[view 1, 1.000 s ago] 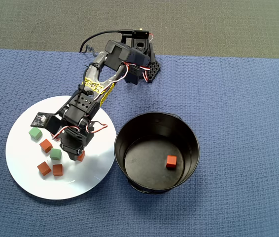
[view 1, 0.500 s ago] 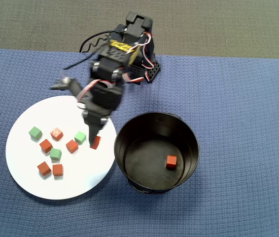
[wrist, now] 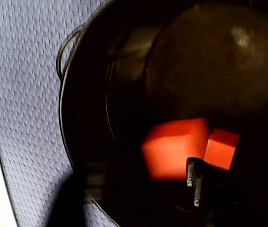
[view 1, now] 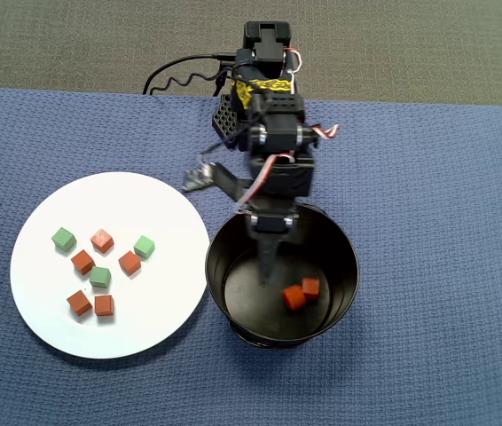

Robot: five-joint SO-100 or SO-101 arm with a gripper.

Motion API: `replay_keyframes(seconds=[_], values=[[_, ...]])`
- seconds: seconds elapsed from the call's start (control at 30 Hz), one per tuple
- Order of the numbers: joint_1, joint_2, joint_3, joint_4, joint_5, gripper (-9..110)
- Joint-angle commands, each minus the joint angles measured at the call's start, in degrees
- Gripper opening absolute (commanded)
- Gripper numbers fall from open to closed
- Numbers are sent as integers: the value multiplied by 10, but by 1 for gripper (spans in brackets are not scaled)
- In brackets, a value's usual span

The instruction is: Pick up the red cubes from the white plate and place them in the black recipient

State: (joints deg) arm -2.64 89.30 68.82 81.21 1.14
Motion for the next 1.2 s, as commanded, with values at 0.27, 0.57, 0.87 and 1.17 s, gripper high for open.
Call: replay_keyframes(seconds=[0.27,0.57,0.87,1.17], values=[[343,-7,12,-17,-327,24],[461,-164,-6,-98,-278,22],[435,-224,-33,-104,-311,22],[420,-295,-92,-120,-353,23]])
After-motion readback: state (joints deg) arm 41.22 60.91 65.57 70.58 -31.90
